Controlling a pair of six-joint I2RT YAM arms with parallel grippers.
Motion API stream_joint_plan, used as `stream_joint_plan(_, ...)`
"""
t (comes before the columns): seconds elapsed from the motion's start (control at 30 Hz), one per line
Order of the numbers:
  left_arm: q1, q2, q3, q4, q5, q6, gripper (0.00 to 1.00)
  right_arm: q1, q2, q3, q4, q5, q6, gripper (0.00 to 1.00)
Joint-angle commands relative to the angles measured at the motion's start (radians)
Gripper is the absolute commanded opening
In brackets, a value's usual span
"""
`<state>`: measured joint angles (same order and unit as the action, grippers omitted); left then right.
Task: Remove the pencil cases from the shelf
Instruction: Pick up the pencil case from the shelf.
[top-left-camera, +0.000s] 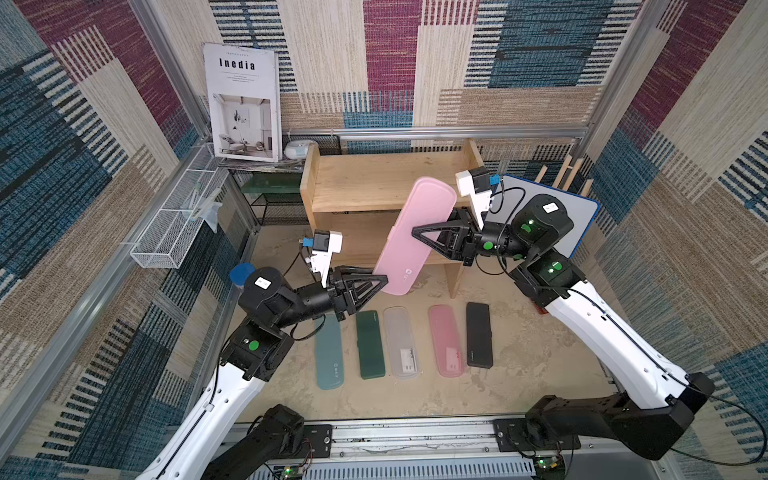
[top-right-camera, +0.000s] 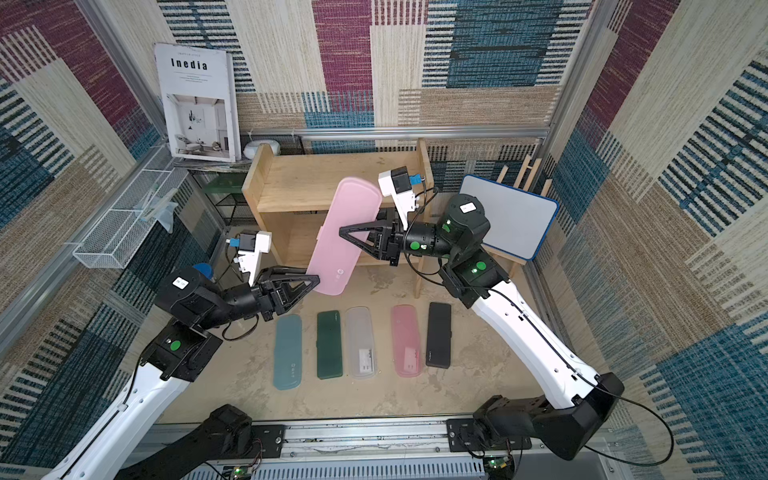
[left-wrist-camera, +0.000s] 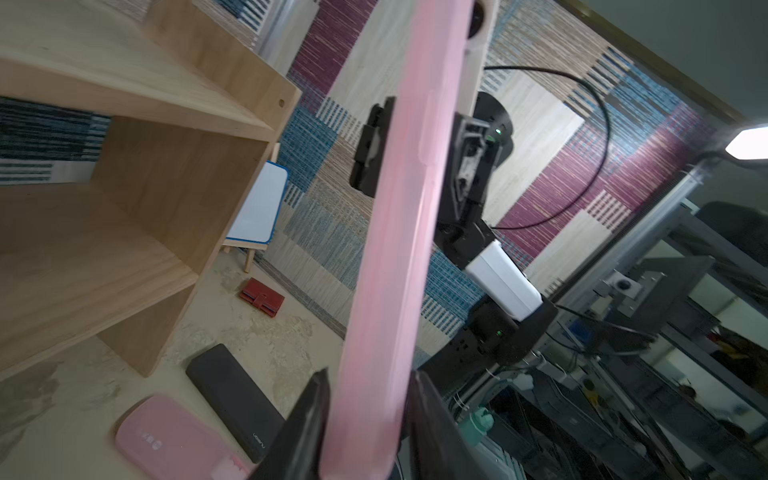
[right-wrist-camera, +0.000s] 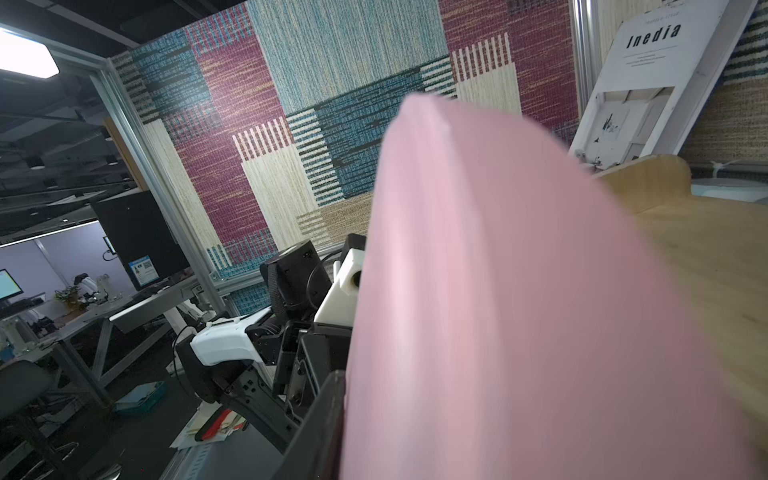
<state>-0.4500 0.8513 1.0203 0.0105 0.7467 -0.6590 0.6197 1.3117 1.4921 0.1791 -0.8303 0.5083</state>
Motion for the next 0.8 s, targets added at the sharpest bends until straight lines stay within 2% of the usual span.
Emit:
stream_joint_plan(0.0,-0.003,-0.040,0.020,-0.216,-0.293,0.185,0.85,-0.002,-0.013,-0.003,-0.033,0.090,-0.072,0.28)
stream_joint_plan(0.03,-0.002,-0.059,0.005,-0.246,-0.386,0.246,0.90,-0.003,-0.015,-0.002,-0.062,0.128,-0.089,0.27)
stream_joint_plan(0.1,-0.006,-0.082,-0.042,-0.238,-0.507,0.335,0.94,-0.003,-0.014,-0.002,-0.111,0.200,-0.117,0.22)
stream_joint_plan(0.2,-0.036,-0.079,-0.100,-0.175,-0.571,0.419,0.99,-0.002,0.010,0.006,-0.157,0.277,-0.125,0.09)
stream_joint_plan(0.33,-0.251,-0.019,-0.109,-0.156,-0.803,0.647,0.99,-0.002,0.067,0.045,-0.208,0.322,-0.113,0.00)
stream_joint_plan(0.43,-0.388,0.014,-0.116,-0.099,-0.961,0.780,0.99,0.000,0.102,0.072,-0.241,0.341,-0.113,0.00)
stream_joint_plan(0.53,-0.436,0.017,-0.139,-0.021,-1.002,0.832,0.99,-0.001,0.119,0.085,-0.251,0.341,-0.111,0.00)
stream_joint_plan(0.77,-0.438,0.069,-0.123,0.021,-1.021,0.844,0.99,0.037,0.126,0.085,-0.281,0.377,-0.126,0.00)
